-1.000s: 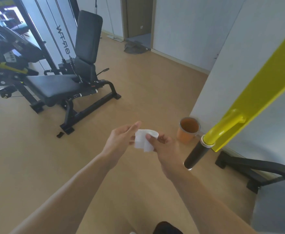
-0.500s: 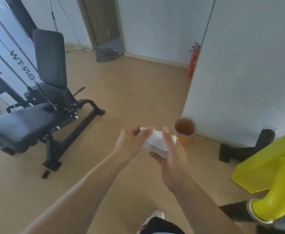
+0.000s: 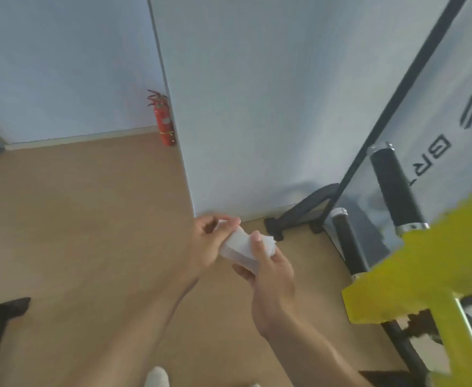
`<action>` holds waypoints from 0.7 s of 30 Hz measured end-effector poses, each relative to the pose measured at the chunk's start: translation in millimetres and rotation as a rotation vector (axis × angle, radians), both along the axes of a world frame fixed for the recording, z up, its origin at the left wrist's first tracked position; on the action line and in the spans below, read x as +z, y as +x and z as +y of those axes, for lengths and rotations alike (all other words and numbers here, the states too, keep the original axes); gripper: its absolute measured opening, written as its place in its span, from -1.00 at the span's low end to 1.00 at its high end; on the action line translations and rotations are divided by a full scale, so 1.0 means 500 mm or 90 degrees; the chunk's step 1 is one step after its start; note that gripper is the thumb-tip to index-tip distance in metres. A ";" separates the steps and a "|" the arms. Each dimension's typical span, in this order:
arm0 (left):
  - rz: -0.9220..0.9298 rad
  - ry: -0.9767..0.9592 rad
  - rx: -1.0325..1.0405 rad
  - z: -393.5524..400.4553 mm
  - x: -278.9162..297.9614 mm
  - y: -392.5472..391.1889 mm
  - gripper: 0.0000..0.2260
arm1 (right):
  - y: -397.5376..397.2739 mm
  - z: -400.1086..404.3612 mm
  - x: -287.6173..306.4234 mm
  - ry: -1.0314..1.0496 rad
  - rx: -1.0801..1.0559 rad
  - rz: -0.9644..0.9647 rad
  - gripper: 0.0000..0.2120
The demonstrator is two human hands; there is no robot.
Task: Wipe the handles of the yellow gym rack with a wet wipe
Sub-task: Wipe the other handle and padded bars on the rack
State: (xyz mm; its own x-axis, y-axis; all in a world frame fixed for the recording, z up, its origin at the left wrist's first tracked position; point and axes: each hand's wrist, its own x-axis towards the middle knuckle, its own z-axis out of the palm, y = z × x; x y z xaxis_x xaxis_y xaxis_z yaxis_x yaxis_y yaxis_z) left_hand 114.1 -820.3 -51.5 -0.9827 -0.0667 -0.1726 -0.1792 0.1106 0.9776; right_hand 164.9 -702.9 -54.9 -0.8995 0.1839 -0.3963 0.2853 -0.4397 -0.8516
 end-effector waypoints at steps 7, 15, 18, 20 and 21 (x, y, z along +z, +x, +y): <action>0.067 -0.012 -0.284 0.020 0.029 -0.147 -0.93 | -0.058 -0.002 0.078 0.030 -0.323 0.074 -0.73; 0.176 0.017 -0.513 0.116 0.120 -0.232 -0.90 | -0.050 0.026 0.242 0.661 -0.802 0.256 -0.95; 0.209 0.028 -0.559 0.177 0.148 -0.256 -0.86 | -0.088 0.084 0.228 0.997 -0.674 0.155 -0.81; 0.225 0.043 -0.573 0.211 0.157 -0.272 -0.86 | -0.125 0.113 0.198 1.091 -0.574 0.074 -0.84; 0.236 0.041 -0.581 0.226 0.159 -0.279 -0.87 | -0.143 0.123 0.181 1.113 -0.538 0.047 -0.82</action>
